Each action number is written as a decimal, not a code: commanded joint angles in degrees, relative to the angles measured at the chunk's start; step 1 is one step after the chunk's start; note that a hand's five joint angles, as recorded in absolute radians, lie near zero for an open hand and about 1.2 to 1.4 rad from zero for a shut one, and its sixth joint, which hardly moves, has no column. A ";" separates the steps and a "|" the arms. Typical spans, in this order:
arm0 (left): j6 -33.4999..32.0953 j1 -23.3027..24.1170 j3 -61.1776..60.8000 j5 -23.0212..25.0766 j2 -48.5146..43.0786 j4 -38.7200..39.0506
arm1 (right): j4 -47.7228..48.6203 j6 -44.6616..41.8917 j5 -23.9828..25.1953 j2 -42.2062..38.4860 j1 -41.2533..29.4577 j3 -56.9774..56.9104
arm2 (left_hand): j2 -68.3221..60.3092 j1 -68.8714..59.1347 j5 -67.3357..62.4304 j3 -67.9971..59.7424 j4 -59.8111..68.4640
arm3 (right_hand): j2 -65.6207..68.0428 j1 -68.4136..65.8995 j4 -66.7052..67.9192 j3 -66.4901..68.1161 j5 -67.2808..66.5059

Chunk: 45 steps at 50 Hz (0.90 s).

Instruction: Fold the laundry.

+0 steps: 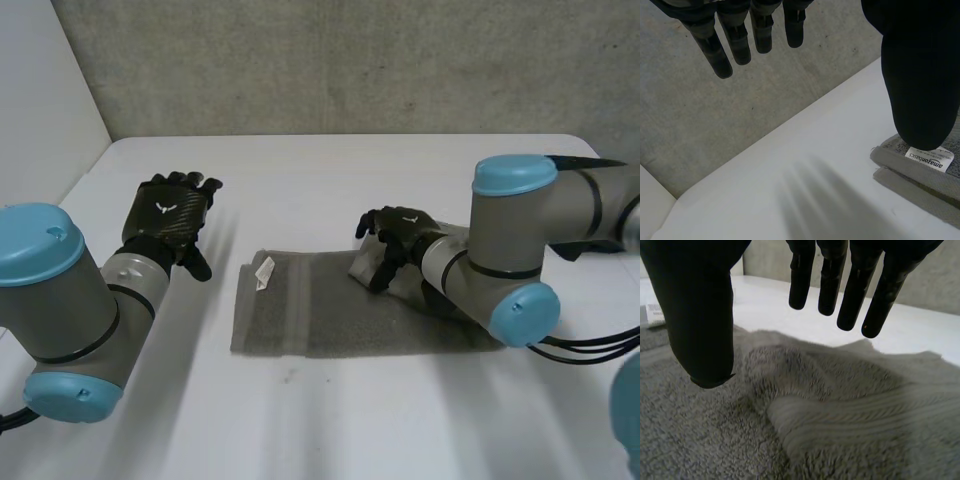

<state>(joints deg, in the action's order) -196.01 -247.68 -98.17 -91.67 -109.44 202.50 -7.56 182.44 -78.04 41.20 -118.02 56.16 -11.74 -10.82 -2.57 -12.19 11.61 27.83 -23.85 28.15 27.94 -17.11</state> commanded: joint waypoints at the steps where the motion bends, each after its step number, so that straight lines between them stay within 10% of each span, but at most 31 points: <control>1: 0.01 0.00 0.00 0.00 0.02 0.00 | 0.35 -0.42 -0.35 -4.02 -0.19 -2.89 | 0.85 -0.07 1.68 1.30 -0.72 | 9.16 -13.14 8.84 9.05 -9.88; 8: 0.01 0.00 -0.17 0.00 0.02 0.00 | 0.35 -0.95 -0.18 -6.92 -0.19 -5.88 | 0.85 -0.07 1.68 1.30 -0.72 | 52.13 -56.11 51.81 52.02 -52.86; 39: 0.19 -0.35 0.62 0.09 4.59 0.00 | 2.37 -12.71 10.37 -3.85 -18.56 -5.62 | 1.74 0.82 2.57 2.19 -1.61 | 52.17 -56.15 51.85 52.06 -52.89; 43: 0.27 0.09 0.53 0.18 4.15 0.00 | 2.28 -14.22 6.08 -2.45 -17.52 -4.48 | 1.74 0.82 2.57 2.19 -1.61 | -17.83 13.85 -18.15 -17.94 17.11; 45: 0.54 0.27 0.53 0.18 4.15 0.00 | 2.28 -13.96 3.87 -1.13 -16.63 -3.60 | 1.74 0.82 2.57 2.19 -1.61 | -17.83 13.85 -18.15 -17.94 17.11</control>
<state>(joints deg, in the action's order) -195.80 -248.13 -97.55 -91.59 -104.80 202.50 -4.97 170.67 -67.69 38.00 -136.56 50.82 -11.70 -10.82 -2.56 -12.18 11.60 51.28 -43.02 52.86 52.60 -43.46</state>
